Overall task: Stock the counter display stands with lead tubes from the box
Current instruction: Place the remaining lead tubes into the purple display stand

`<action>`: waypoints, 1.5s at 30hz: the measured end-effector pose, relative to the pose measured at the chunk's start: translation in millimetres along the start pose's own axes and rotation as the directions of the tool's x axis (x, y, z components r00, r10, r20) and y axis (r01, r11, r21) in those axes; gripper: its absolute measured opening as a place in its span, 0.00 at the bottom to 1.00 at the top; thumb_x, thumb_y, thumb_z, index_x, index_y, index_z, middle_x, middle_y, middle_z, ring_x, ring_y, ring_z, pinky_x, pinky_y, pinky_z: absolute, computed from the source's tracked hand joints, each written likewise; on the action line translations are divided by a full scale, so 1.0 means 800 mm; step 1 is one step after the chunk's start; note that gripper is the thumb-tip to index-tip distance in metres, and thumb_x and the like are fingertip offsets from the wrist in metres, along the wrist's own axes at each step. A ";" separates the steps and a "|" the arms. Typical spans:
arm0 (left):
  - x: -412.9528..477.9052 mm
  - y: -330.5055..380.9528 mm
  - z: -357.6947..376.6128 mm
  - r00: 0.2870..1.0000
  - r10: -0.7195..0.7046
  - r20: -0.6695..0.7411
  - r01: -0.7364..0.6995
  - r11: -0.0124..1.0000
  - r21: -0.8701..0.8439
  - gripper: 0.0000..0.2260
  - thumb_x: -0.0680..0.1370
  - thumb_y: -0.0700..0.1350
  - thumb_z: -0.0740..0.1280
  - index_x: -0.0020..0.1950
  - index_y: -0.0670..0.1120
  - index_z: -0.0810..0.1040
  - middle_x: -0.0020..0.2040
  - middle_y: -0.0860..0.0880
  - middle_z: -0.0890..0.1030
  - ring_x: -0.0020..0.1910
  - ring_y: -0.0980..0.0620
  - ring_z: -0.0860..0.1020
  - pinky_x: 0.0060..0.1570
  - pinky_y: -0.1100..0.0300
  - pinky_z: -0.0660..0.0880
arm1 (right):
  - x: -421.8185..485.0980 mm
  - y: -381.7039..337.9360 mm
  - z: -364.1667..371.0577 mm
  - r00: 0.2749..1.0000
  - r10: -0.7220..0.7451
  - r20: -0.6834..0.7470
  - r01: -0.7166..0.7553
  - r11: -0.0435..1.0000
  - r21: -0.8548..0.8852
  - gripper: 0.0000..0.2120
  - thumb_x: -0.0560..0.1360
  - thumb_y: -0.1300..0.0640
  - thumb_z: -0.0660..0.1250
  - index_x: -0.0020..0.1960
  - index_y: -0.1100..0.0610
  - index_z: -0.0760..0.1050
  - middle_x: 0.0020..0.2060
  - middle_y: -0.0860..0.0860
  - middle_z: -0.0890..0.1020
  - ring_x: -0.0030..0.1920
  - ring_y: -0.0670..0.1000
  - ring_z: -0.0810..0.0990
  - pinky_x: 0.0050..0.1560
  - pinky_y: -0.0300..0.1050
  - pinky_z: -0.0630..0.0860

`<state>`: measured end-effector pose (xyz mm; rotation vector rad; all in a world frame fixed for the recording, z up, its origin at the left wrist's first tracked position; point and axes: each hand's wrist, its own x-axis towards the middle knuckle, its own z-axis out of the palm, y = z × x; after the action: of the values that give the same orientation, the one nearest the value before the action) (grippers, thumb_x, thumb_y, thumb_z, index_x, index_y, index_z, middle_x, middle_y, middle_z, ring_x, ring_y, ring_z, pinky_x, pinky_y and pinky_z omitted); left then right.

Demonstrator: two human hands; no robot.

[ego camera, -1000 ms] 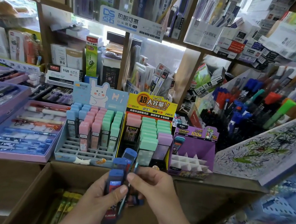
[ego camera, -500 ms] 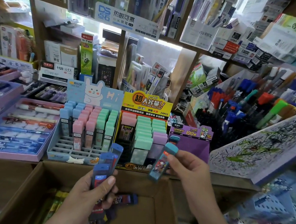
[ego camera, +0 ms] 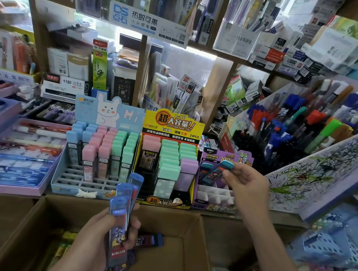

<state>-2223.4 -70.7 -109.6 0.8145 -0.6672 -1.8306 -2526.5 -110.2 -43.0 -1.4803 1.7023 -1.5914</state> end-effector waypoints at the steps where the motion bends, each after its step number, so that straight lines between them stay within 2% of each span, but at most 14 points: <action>1: -0.001 0.000 0.000 1.000 0.001 0.002 -0.001 1.000 0.008 0.26 0.64 0.38 0.67 0.61 0.31 0.78 0.39 0.33 0.77 0.29 0.43 0.73 0.25 0.55 0.69 | 0.002 0.002 0.002 1.000 -0.011 0.007 0.011 1.000 0.008 0.13 0.77 0.67 0.72 0.50 0.49 0.84 0.42 0.45 0.88 0.43 0.48 0.87 0.42 0.38 0.83; 5: -0.005 0.000 0.001 1.000 -0.001 0.013 0.000 1.000 0.020 0.21 0.67 0.37 0.67 0.59 0.33 0.81 0.40 0.32 0.78 0.30 0.42 0.73 0.26 0.55 0.69 | 0.006 0.008 0.011 0.998 -0.049 0.048 0.049 0.999 -0.011 0.17 0.77 0.68 0.72 0.49 0.46 0.83 0.42 0.43 0.88 0.42 0.45 0.87 0.42 0.34 0.81; 9: -0.009 0.003 0.006 1.000 -0.007 0.012 0.007 1.000 0.025 0.19 0.68 0.36 0.66 0.58 0.34 0.82 0.40 0.32 0.78 0.30 0.42 0.74 0.26 0.54 0.70 | 0.010 0.021 0.021 0.997 -0.026 0.067 0.031 0.997 -0.070 0.15 0.76 0.66 0.74 0.48 0.44 0.83 0.41 0.42 0.88 0.42 0.46 0.87 0.43 0.39 0.84; 12: -0.012 0.004 0.009 1.000 -0.007 0.016 0.007 0.999 0.031 0.17 0.69 0.36 0.66 0.55 0.35 0.84 0.40 0.33 0.79 0.31 0.42 0.75 0.26 0.54 0.72 | 0.010 0.033 0.028 0.998 0.014 0.061 -0.006 0.991 -0.135 0.10 0.75 0.63 0.75 0.48 0.48 0.83 0.39 0.44 0.87 0.43 0.44 0.87 0.45 0.43 0.85; 18: -0.013 0.002 0.008 1.000 0.010 0.010 -0.011 1.000 0.027 0.15 0.71 0.36 0.66 0.54 0.36 0.85 0.41 0.32 0.79 0.32 0.40 0.76 0.28 0.53 0.74 | 0.005 0.039 0.037 1.000 -0.010 0.020 0.015 0.956 -0.294 0.03 0.77 0.55 0.74 0.45 0.49 0.84 0.37 0.40 0.85 0.41 0.37 0.83 0.39 0.32 0.76; 22: -0.013 0.001 0.006 1.000 0.012 0.015 -0.012 1.000 0.018 0.13 0.72 0.37 0.66 0.53 0.38 0.86 0.41 0.32 0.80 0.33 0.40 0.78 0.29 0.53 0.76 | -0.002 0.042 0.040 0.998 -0.003 0.058 0.025 0.920 -0.390 0.14 0.80 0.50 0.70 0.36 0.49 0.80 0.24 0.40 0.77 0.28 0.40 0.76 0.28 0.34 0.65; 25: -0.014 0.000 0.004 1.000 0.008 0.019 -0.009 1.000 0.022 0.12 0.73 0.37 0.67 0.53 0.40 0.86 0.43 0.33 0.81 0.34 0.40 0.79 0.31 0.53 0.78 | -0.002 0.044 0.038 0.998 -0.010 0.064 0.034 0.922 -0.386 0.16 0.81 0.50 0.70 0.34 0.49 0.79 0.22 0.45 0.75 0.25 0.42 0.71 0.27 0.36 0.65; 28: -0.014 0.000 0.003 1.000 -0.006 0.019 0.006 0.999 0.035 0.11 0.74 0.37 0.68 0.54 0.40 0.86 0.45 0.33 0.82 0.36 0.40 0.81 0.33 0.52 0.80 | -0.001 0.043 0.036 0.998 0.001 0.070 0.025 0.930 -0.368 0.16 0.80 0.50 0.70 0.34 0.48 0.80 0.24 0.46 0.78 0.26 0.43 0.73 0.28 0.36 0.65; 32: -0.016 -0.001 0.003 1.000 0.008 -0.009 -0.007 0.998 0.061 0.10 0.74 0.37 0.70 0.53 0.40 0.86 0.46 0.30 0.83 0.38 0.38 0.83 0.34 0.52 0.82 | -0.003 0.040 0.033 1.000 0.014 0.022 -0.006 0.946 -0.323 0.06 0.78 0.52 0.73 0.43 0.51 0.84 0.35 0.44 0.85 0.37 0.41 0.82 0.39 0.42 0.78; 34: -0.016 -0.001 0.003 0.999 0.023 -0.028 -0.021 0.997 0.080 0.10 0.73 0.38 0.71 0.52 0.40 0.86 0.48 0.29 0.84 0.39 0.37 0.85 0.34 0.53 0.83 | -0.006 0.033 0.031 1.000 -0.009 -0.026 0.000 0.955 -0.296 0.03 0.77 0.53 0.74 0.45 0.49 0.83 0.36 0.43 0.84 0.40 0.40 0.82 0.39 0.38 0.77; 36: -0.016 -0.002 0.003 0.999 0.025 -0.045 -0.020 0.995 0.099 0.12 0.72 0.39 0.72 0.54 0.39 0.85 0.49 0.30 0.84 0.42 0.36 0.86 0.34 0.53 0.83 | -0.015 0.023 0.030 0.996 -0.041 -0.082 0.019 0.966 -0.257 0.06 0.77 0.55 0.75 0.43 0.47 0.81 0.34 0.42 0.83 0.40 0.40 0.81 0.37 0.33 0.76; 38: -0.015 -0.003 0.002 0.998 0.022 -0.055 -0.016 0.994 0.111 0.14 0.72 0.39 0.72 0.57 0.38 0.83 0.50 0.31 0.85 0.45 0.35 0.87 0.35 0.54 0.84 | -0.029 0.009 0.032 0.995 -0.056 -0.087 0.036 0.976 -0.213 0.06 0.77 0.55 0.75 0.43 0.46 0.81 0.35 0.42 0.83 0.40 0.41 0.82 0.37 0.33 0.77; 42: -0.013 -0.005 0.001 0.998 0.016 -0.064 -0.009 0.994 0.109 0.16 0.71 0.40 0.73 0.59 0.38 0.82 0.51 0.32 0.85 0.48 0.35 0.86 0.36 0.54 0.84 | -0.075 -0.022 0.053 0.989 0.007 0.146 0.002 0.998 -0.065 0.04 0.77 0.52 0.74 0.44 0.46 0.84 0.36 0.44 0.86 0.37 0.42 0.83 0.36 0.33 0.78; 45: -0.012 -0.007 -0.001 0.998 0.005 -0.068 0.003 0.993 0.120 0.17 0.70 0.41 0.74 0.58 0.39 0.83 0.51 0.32 0.85 0.49 0.35 0.86 0.37 0.53 0.84 | -0.109 -0.036 0.079 0.923 0.104 0.370 -0.111 0.994 -0.002 0.03 0.78 0.51 0.73 0.45 0.45 0.85 0.37 0.48 0.86 0.35 0.41 0.81 0.36 0.34 0.77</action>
<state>-2223.2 -60.0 -112.2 0.9507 -0.7392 -1.7666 -2429.7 -60.7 -67.5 -1.5331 1.5171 -1.1764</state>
